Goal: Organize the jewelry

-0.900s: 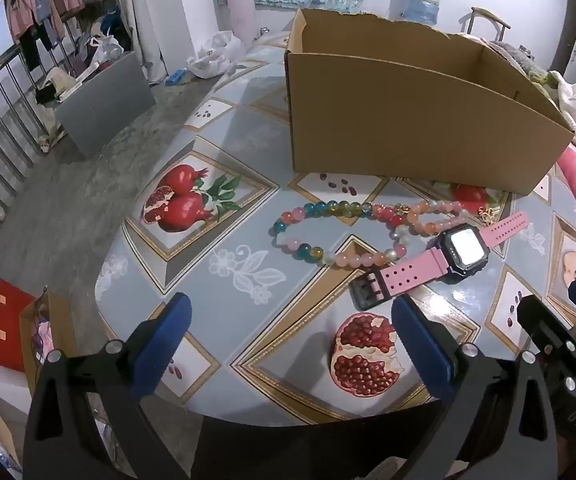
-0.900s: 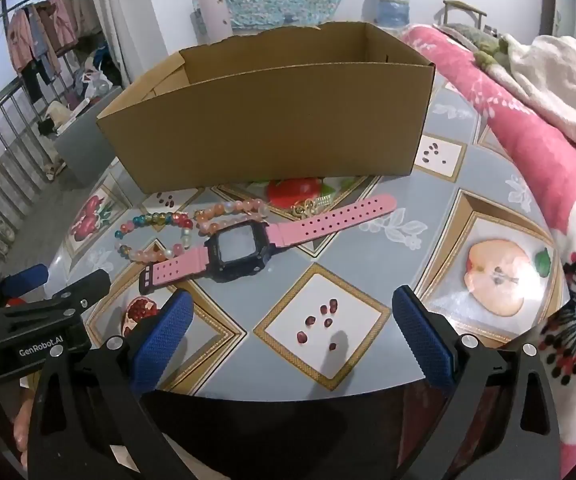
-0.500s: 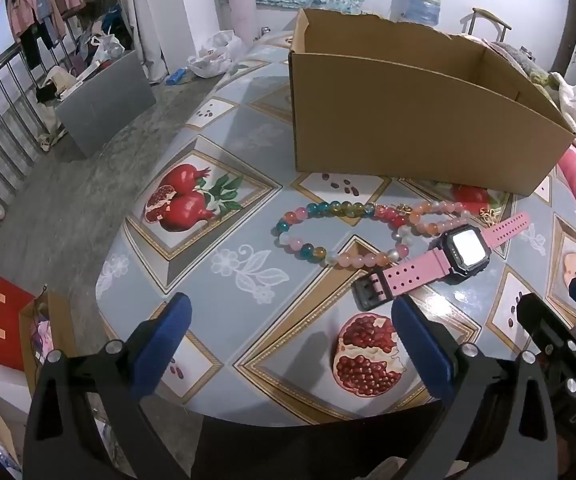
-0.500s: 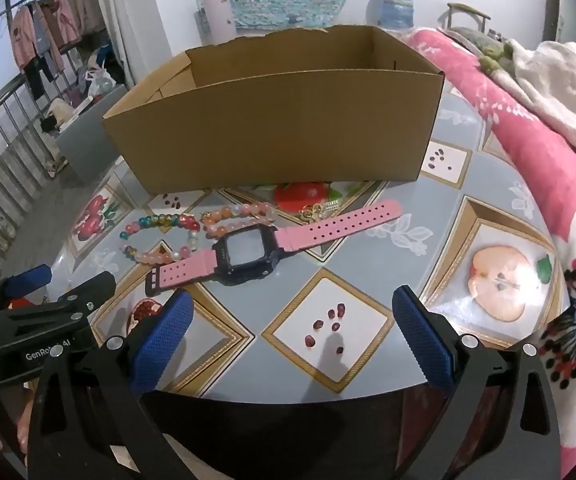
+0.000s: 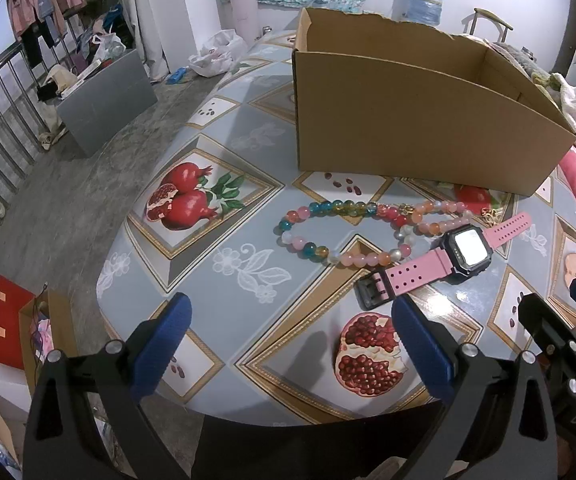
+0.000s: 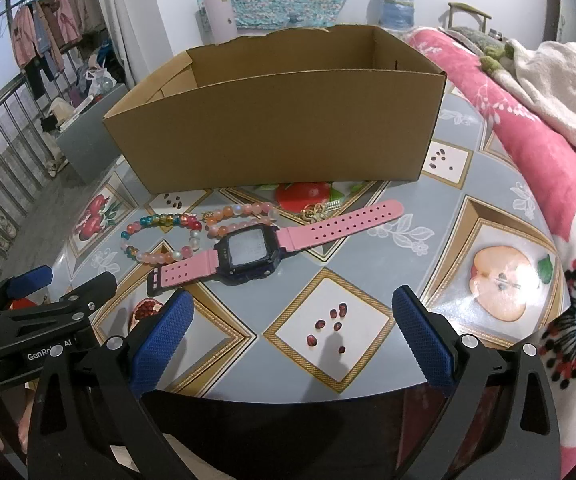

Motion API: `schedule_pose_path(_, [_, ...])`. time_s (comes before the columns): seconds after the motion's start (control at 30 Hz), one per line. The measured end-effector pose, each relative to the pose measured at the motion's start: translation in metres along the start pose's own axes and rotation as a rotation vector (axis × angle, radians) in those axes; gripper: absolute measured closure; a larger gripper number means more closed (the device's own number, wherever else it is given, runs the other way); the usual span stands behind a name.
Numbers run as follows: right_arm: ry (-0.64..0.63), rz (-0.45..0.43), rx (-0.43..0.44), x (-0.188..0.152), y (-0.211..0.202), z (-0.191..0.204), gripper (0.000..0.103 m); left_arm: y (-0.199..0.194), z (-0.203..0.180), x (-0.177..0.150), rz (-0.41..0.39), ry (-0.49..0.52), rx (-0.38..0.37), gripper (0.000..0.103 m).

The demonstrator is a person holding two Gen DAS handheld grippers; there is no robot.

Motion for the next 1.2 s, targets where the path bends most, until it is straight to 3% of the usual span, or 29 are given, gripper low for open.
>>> schedule_pose_path(1.2, [0.001, 0.007, 0.000, -0.0010, 0.0011, 0.0014, 0.008, 0.0037, 0.0052, -0.0019, 0.012, -0.007, 0.012, 0.004])
Point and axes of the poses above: each gripper's, at about its wrist camera, not at the fingertips, and y roughly the way its jaws point, z to its left, x to its top, the point moved 5 cm from there along y, roughly the way its jaws point, and after that the axes turned 1 degree about -x, right-handed, at the moved point
